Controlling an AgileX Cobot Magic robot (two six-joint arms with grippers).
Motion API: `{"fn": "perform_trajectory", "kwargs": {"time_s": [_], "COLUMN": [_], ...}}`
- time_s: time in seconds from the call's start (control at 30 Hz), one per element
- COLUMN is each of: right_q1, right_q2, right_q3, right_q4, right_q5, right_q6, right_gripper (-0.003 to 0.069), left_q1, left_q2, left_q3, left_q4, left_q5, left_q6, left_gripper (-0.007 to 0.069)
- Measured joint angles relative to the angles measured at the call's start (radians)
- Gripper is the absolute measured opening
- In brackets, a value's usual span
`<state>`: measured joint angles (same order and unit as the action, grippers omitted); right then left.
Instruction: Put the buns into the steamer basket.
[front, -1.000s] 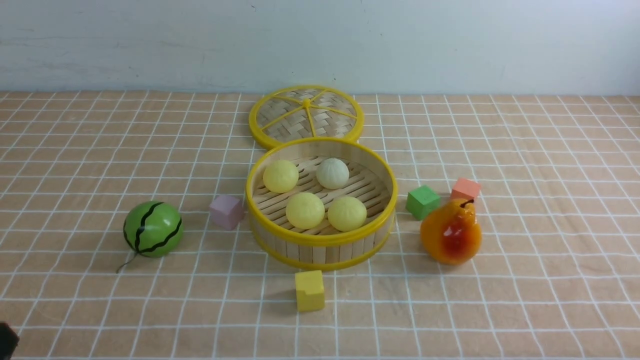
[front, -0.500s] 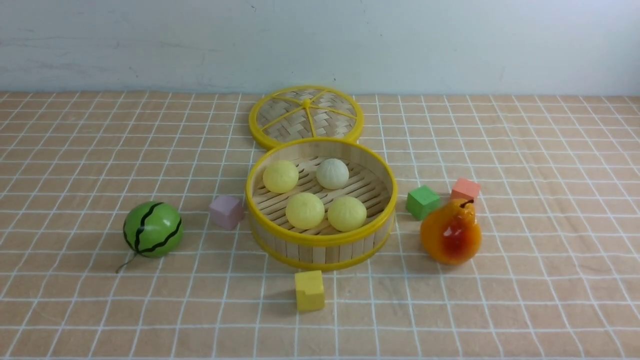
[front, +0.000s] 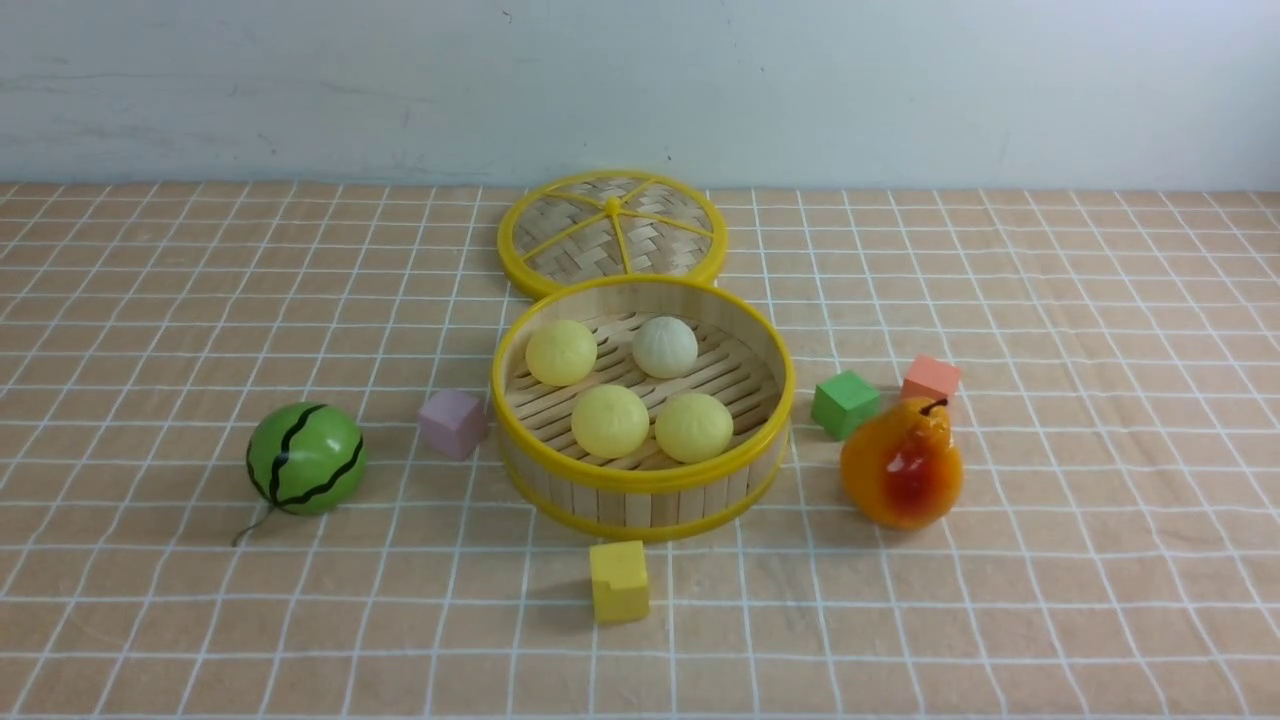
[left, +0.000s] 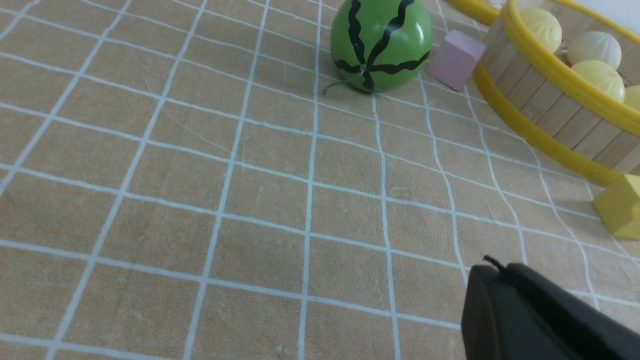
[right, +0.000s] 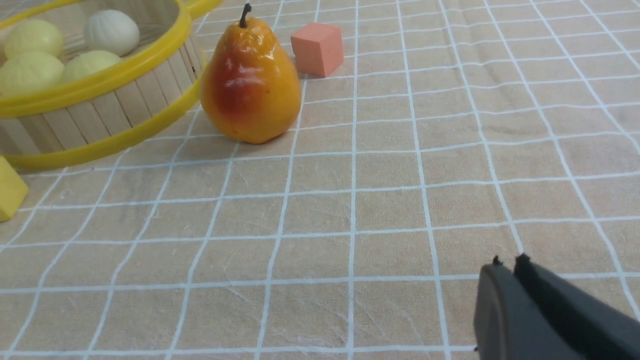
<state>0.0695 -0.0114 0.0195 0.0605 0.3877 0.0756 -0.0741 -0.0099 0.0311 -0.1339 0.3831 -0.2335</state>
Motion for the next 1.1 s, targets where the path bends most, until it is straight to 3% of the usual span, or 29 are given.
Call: {"fn": "perform_trajectory", "kwargs": {"time_s": [1.1], "right_q1": [0.0], "right_q2": [0.0], "right_q3": [0.0], "right_q4": [0.0], "right_q5": [0.0], "right_q6": [0.0], "right_gripper": [0.008], "left_q1": [0.0], "left_q2": [0.0], "left_q3": [0.0], "left_q4": [-0.001], "left_q5": [0.0], "left_q6": [0.0], "left_gripper": [-0.0006]}}
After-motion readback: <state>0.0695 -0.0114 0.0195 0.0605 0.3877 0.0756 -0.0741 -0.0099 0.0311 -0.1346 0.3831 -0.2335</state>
